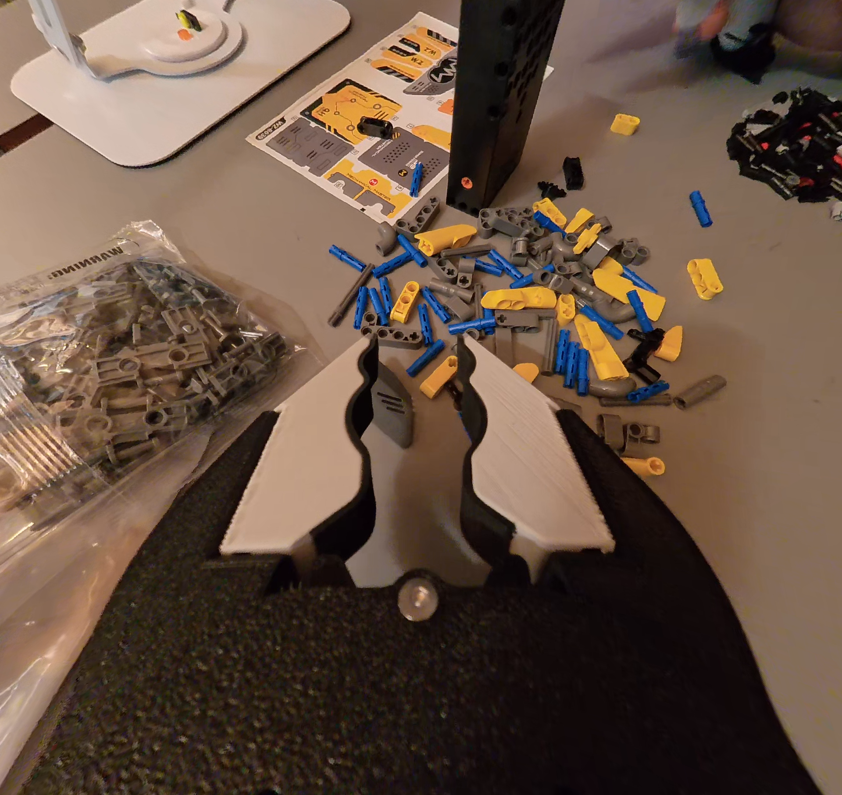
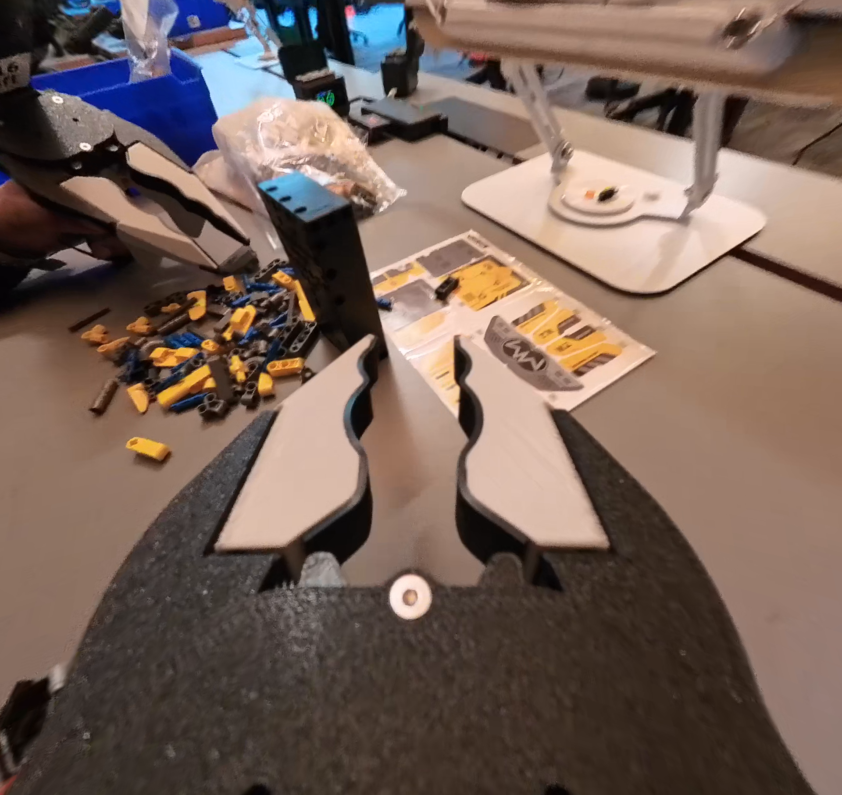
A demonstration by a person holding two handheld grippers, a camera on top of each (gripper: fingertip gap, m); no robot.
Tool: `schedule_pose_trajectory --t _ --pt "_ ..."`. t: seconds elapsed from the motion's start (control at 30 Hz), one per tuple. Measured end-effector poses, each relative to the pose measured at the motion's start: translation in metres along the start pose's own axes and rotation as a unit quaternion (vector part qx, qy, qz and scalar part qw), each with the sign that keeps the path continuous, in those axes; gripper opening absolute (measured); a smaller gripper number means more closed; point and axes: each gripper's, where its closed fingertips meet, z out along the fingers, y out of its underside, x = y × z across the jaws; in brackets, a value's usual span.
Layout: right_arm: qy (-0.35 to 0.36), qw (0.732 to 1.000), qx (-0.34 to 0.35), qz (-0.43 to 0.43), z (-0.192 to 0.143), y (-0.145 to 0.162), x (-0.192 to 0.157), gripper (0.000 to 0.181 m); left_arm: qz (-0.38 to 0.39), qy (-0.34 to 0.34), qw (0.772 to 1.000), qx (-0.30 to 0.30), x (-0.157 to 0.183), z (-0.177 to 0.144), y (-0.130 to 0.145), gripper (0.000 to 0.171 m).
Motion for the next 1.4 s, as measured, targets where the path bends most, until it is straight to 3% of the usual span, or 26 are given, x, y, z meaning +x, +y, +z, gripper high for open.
schedule_pose_trajectory --t 0.1,0.23,0.4,0.83,1.03,1.3,1.4 --pt "0.038 0.997 0.024 -0.055 -0.008 -0.014 0.003 0.032 0.006 0.001 1.0 0.001 0.001 -0.001 0.0 0.033" --pt "0.158 0.976 0.027 -0.146 -0.023 -0.028 0.021 0.041 0.009 0.006 1.0 0.009 0.005 -0.002 -0.003 0.033" --pt "0.094 0.991 0.04 -0.087 -0.024 -0.029 0.005 0.021 0.014 0.006 1.0 0.023 0.006 -0.004 -0.008 0.033" --pt "0.062 0.992 -0.036 -0.101 -0.014 -0.005 0.0 0.021 0.026 0.0 0.999 0.037 0.007 -0.007 -0.013 0.033" --pt "0.057 0.992 -0.031 -0.106 -0.026 -0.008 0.0 0.021 0.025 -0.003 0.998 0.049 0.006 -0.01 -0.018 0.033" --pt "0.013 0.996 -0.056 -0.061 -0.019 0.012 -0.005 0.028 0.027 -0.001 0.998 0.056 0.006 -0.013 -0.019 0.032" --pt "0.02 0.996 -0.061 -0.063 -0.017 0.016 -0.003 0.031 0.036 0.001 0.998 0.057 0.009 -0.013 -0.02 0.022"
